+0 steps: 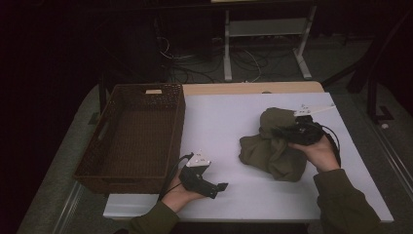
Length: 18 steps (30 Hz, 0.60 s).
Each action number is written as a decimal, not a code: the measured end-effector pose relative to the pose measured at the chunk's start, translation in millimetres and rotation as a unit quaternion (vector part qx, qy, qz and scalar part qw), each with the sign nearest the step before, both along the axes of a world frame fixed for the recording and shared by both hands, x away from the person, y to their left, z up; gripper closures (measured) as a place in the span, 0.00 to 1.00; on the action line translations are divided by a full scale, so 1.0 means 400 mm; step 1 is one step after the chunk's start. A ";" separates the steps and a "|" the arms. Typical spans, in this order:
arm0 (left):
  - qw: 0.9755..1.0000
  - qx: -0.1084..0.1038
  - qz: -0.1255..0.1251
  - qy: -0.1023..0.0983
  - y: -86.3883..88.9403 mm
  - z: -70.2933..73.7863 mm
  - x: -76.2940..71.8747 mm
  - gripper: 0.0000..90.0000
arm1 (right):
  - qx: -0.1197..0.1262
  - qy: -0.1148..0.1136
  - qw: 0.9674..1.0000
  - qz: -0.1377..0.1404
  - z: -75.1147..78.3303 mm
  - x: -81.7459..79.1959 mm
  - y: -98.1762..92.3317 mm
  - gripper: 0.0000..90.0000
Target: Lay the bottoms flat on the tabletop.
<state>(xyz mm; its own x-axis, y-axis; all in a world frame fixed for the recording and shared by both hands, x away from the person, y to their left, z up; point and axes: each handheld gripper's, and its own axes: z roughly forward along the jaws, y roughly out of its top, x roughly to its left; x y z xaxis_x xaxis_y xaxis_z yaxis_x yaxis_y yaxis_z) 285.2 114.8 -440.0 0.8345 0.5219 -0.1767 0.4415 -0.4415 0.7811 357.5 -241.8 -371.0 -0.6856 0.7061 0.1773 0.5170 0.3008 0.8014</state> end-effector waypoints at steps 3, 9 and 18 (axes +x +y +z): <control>1.000 0.001 0.000 0.001 0.000 -0.001 0.000 0.00 | 0.001 0.001 1.000 -0.006 -0.001 -0.010 -0.018 0.92; 1.000 -0.002 0.000 0.002 0.000 0.000 -0.001 0.00 | 0.002 0.003 1.000 -0.015 -0.004 -0.030 -0.049 0.92; 1.000 0.002 -0.001 -0.002 -0.002 -0.001 -0.004 0.00 | -0.003 0.009 1.000 -0.022 -0.017 -0.059 -0.083 0.92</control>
<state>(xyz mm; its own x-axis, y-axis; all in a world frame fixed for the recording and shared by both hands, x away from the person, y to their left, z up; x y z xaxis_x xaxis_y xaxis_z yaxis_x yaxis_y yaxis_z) 283.6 114.1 -440.4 0.8364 0.5204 -0.1721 0.4376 -0.4449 0.7813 333.8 -275.0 -377.6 -0.6498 0.7372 0.1849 0.5447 0.2821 0.7898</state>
